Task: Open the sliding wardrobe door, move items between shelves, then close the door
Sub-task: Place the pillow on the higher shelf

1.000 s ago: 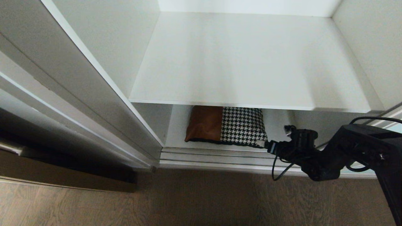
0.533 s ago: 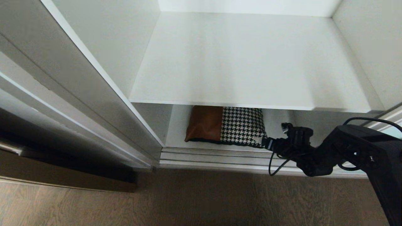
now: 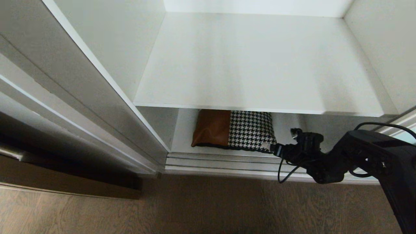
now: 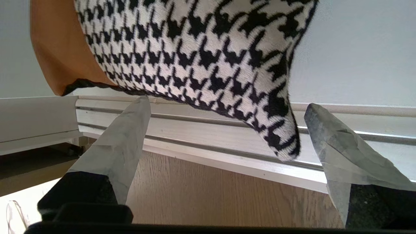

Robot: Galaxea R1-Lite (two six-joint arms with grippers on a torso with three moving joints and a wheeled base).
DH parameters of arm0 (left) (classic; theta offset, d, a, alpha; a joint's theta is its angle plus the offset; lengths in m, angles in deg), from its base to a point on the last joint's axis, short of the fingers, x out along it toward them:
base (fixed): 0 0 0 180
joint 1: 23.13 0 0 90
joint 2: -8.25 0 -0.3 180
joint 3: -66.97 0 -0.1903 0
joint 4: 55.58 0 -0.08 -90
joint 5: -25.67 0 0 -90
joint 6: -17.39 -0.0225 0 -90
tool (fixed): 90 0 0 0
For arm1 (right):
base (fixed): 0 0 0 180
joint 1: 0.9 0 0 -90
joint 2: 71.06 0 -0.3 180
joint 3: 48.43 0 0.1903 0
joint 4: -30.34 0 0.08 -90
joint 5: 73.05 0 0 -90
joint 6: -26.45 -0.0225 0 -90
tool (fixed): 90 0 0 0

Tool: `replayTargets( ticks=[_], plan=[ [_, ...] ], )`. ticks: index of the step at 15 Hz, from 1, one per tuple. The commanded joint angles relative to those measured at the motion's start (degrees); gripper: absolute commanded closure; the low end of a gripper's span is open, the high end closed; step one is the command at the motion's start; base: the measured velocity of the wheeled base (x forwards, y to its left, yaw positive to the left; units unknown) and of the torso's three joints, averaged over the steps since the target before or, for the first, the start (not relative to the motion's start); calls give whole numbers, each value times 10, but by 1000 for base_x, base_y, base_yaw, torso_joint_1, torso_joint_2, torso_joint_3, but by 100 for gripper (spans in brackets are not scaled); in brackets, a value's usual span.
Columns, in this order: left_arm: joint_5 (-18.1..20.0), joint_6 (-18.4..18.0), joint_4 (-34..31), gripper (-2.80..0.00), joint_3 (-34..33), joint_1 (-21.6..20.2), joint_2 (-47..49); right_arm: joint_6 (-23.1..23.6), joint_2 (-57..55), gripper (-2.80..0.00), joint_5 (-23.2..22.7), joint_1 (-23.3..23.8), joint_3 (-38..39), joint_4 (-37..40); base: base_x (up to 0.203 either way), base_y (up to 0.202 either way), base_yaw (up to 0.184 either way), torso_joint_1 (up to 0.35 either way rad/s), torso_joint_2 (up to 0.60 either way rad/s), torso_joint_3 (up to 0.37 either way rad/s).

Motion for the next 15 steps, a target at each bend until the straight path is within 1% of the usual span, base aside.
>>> replayTargets(
  ticks=[1,2,15],
  plan=[
    [0,0,0,0,-1,0,1,-1,-3,-280,-1,-2,-4,-4,0,0,0,0,0,0],
    [0,0,0,0,-1,0,1,-1,-7,0,-1,-5,-7,-3,0,0,0,0,0,0],
    [0,0,0,0,-1,-1,1,-1,-15,0,0,-5,-8,-12,0,0,0,0,0,0]
  ],
)
